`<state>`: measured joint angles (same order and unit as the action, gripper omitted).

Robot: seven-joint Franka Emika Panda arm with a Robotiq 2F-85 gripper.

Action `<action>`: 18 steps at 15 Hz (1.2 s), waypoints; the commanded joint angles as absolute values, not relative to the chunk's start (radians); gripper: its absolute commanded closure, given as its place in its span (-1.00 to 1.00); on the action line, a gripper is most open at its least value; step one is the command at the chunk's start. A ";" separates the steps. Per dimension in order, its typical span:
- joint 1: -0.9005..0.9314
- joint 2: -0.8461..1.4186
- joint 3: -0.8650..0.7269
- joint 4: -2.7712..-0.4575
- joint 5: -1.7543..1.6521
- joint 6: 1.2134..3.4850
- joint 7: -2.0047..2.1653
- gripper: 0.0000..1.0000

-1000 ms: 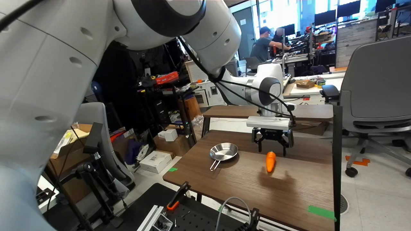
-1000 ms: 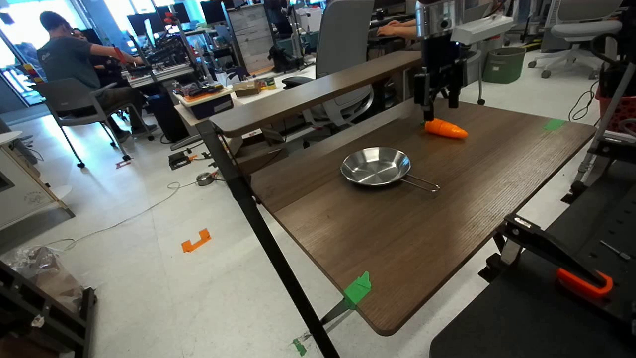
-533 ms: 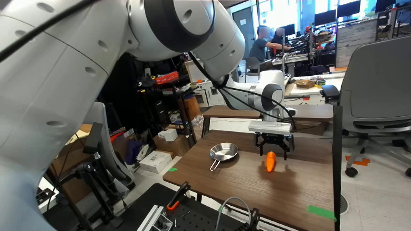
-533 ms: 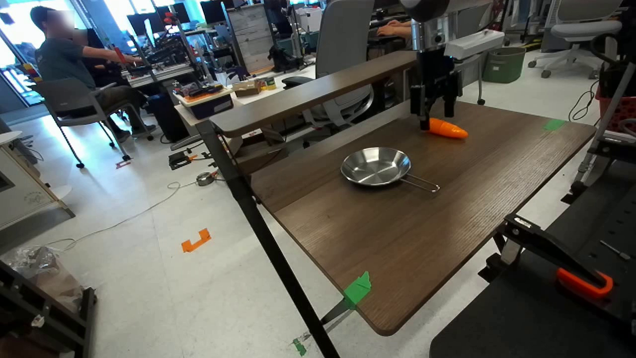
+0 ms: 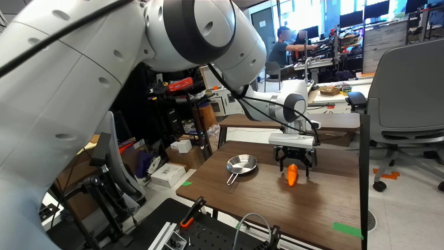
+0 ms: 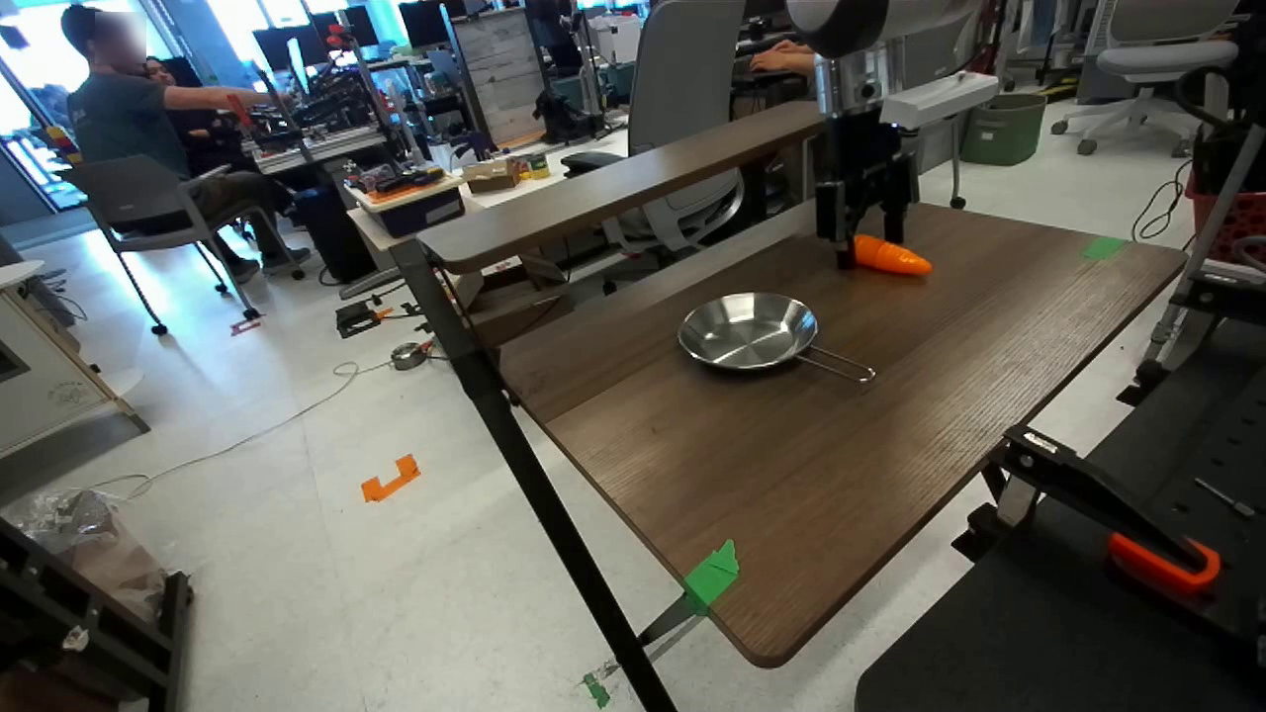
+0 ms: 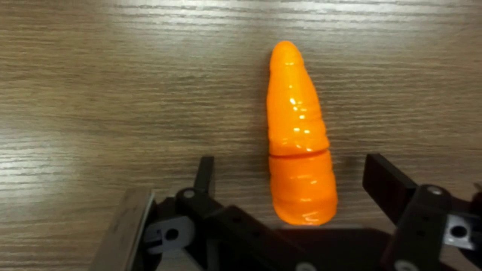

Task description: Pick the carrot and put it on the pan

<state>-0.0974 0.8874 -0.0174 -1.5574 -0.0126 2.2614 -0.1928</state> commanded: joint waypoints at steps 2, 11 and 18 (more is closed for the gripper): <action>-0.102 0.902 -0.010 -1.520 -0.017 2.215 -0.191 -0.47; -0.102 0.896 -0.015 -1.520 -0.018 2.213 -0.188 0.72; -0.111 0.764 -0.014 -1.633 -0.010 2.241 -0.192 0.72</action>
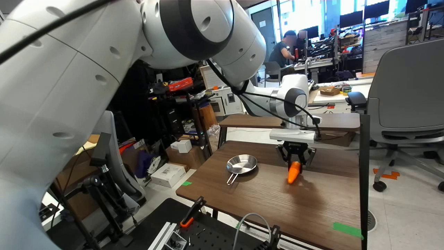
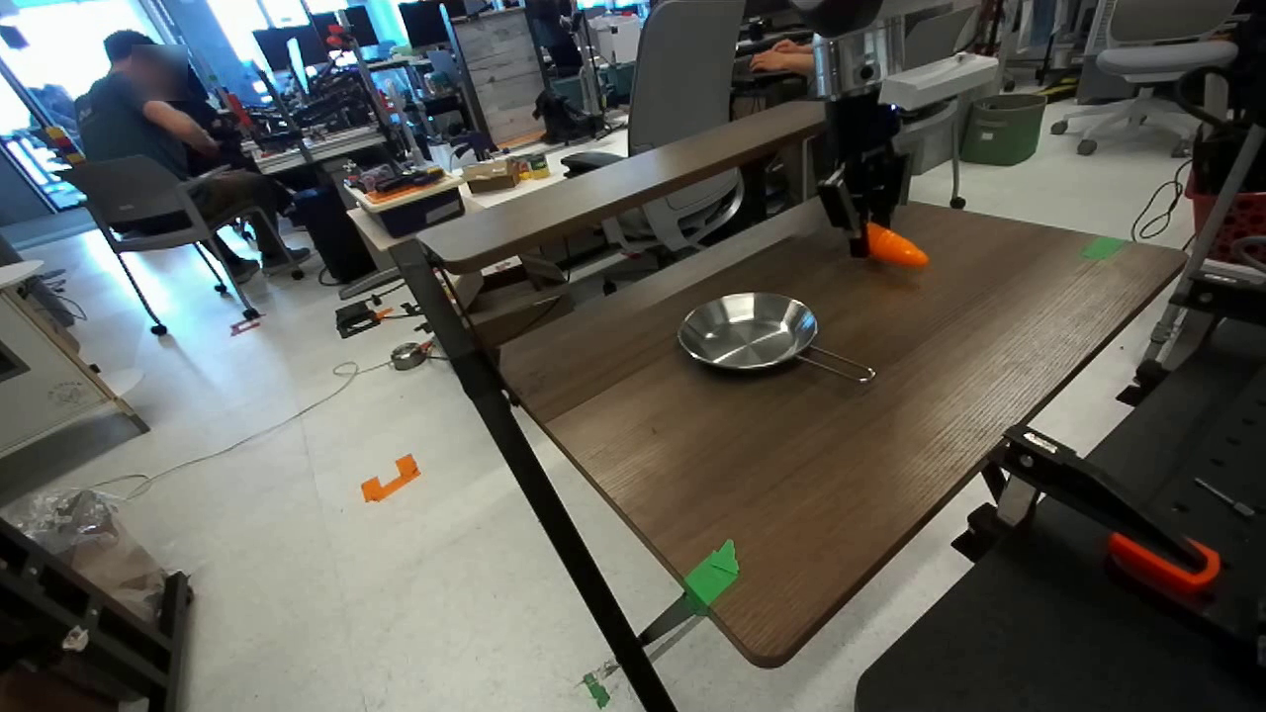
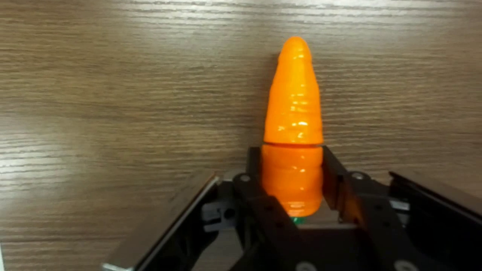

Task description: Pick the carrot and put it on the pan

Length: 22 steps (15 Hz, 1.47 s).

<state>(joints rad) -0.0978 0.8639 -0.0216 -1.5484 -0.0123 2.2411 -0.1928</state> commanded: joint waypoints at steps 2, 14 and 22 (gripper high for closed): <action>-0.110 0.699 -0.017 -1.683 -0.010 2.233 -0.188 0.72; -0.076 0.330 0.018 -1.988 -0.005 2.226 -0.201 0.72; -0.053 0.318 0.030 -1.955 0.002 2.187 -0.196 0.72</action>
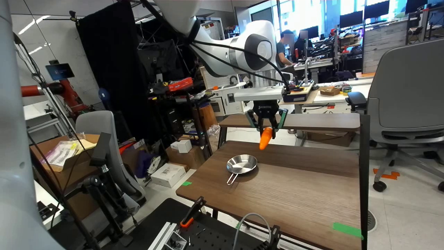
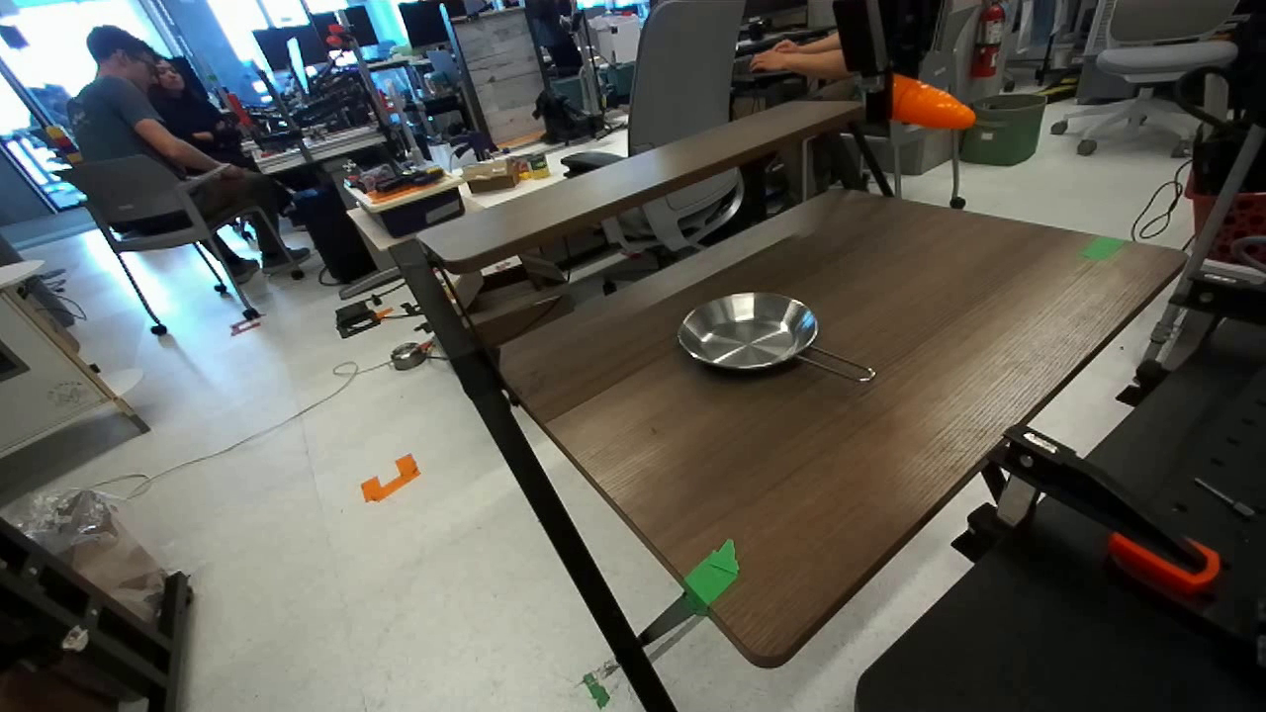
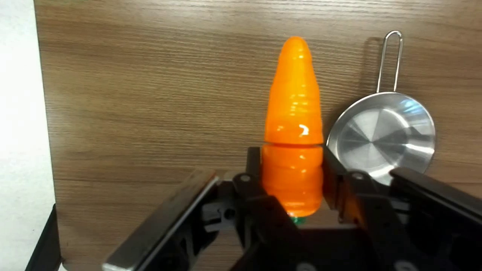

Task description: Pick the carrot and put it on the pan

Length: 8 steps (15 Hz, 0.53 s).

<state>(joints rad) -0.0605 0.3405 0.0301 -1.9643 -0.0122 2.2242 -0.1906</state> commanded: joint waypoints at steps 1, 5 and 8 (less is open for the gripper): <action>-0.052 0.306 0.031 -1.962 0.005 2.187 -0.193 0.72; -0.050 0.260 0.033 -1.976 0.014 2.170 -0.187 0.72; -0.048 0.245 0.031 -1.965 0.016 2.139 -0.183 0.72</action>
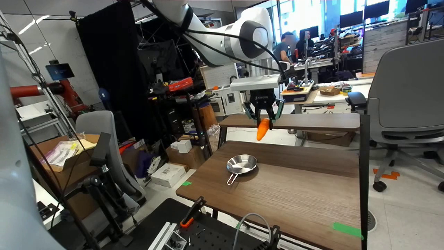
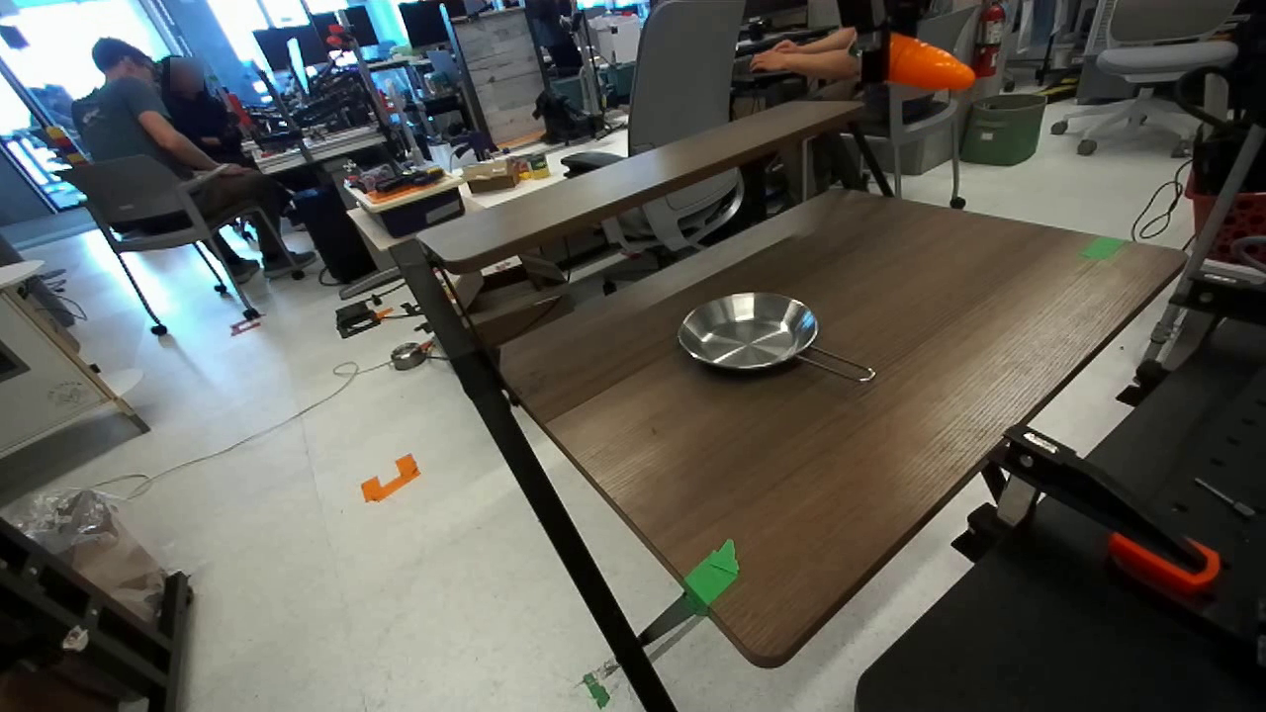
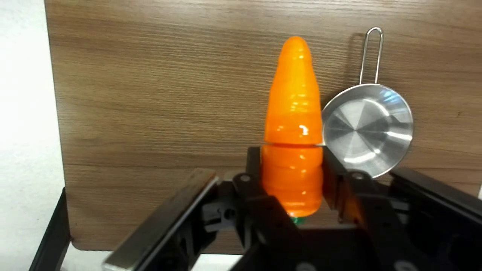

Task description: Pick the carrot and put it on the pan

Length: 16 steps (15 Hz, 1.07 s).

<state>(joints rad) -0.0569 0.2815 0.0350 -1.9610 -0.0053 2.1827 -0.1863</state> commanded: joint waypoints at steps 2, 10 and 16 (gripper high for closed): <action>-0.046 0.238 0.032 -1.961 0.018 2.129 -0.183 0.72; -0.025 0.292 0.039 -1.907 0.018 2.088 -0.176 0.72; -0.014 0.378 0.045 -1.836 0.025 2.071 -0.158 0.72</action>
